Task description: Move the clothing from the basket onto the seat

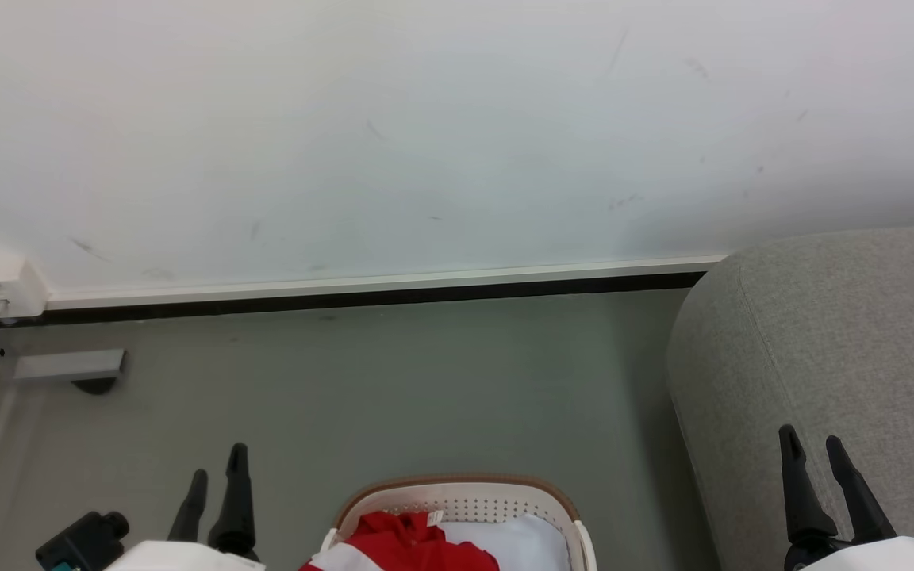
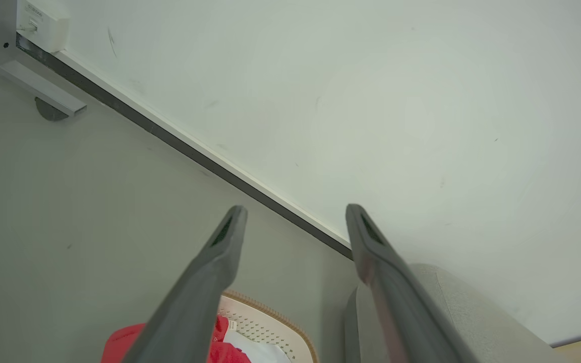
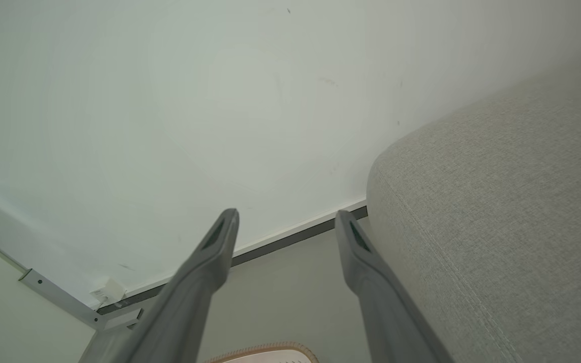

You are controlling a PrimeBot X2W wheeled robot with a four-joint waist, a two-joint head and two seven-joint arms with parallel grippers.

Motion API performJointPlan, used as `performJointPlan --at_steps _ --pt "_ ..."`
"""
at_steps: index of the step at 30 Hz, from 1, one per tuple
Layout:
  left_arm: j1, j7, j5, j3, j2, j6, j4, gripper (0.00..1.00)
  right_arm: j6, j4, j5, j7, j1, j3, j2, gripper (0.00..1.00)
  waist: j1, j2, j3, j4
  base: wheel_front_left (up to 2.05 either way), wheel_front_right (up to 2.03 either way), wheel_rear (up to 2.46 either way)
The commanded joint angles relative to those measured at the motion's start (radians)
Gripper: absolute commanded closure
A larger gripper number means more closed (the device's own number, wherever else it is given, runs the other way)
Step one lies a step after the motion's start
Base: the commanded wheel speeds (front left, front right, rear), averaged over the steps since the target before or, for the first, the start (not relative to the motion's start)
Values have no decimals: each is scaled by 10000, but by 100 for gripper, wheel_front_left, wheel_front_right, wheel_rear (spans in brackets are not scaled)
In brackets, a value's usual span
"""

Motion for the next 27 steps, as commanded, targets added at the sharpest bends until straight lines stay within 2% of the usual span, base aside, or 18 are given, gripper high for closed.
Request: performJointPlan --at_steps 1,17,27 --pt "2 -101 375 -59 138 78 -192 0 -8 -87 -410 -97 -82 31 -143 0 0 0 0 5 0 0 0" --pt "139 -564 2247 -577 494 726 -544 0 -11 -107 -2615 -570 52 125 -147 0 0 0 3 41 0 0 0" --pt "319 -834 3172 -761 622 894 -628 0 -12 35 -3440 -834 180 -44 -30 0 0 0 0 66 0 0 0"
